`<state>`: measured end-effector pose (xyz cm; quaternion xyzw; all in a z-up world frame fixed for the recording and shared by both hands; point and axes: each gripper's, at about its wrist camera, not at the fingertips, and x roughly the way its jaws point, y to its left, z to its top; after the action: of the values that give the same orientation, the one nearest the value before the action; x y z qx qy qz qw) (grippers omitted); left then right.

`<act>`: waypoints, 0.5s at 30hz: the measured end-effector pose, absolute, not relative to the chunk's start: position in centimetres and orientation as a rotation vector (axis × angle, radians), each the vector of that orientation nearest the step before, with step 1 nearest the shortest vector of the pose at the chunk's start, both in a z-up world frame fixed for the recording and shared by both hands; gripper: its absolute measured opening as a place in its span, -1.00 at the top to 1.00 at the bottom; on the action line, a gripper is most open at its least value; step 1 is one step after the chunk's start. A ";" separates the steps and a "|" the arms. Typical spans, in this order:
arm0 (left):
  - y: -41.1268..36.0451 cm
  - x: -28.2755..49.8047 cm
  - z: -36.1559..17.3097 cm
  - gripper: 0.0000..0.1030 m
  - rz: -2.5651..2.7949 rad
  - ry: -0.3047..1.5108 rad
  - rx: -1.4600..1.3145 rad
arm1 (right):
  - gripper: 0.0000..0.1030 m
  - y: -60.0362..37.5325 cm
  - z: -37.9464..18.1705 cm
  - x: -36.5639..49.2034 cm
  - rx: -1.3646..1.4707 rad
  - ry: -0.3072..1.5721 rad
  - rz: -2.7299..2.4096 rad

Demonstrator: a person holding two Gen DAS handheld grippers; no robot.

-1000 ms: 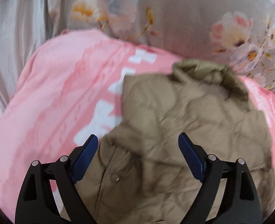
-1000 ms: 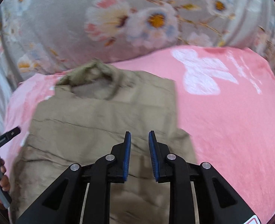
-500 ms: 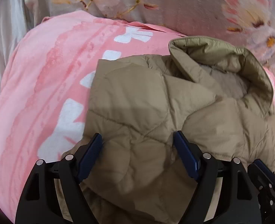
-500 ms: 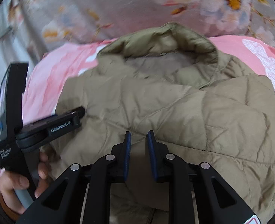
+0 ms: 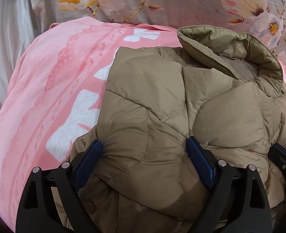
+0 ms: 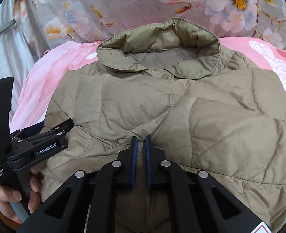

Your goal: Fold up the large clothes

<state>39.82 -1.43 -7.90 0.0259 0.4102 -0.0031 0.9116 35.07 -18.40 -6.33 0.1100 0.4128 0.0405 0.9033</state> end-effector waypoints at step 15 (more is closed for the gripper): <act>-2.3 39.8 -8.1 -0.72 0.031 0.828 0.107 | 0.93 -18.5 -7.3 35.3 0.244 0.846 0.080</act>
<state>39.81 -2.26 -8.10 0.0522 0.4021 0.0149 0.9140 35.31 -18.47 -7.30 0.1183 0.4091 0.0387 0.9039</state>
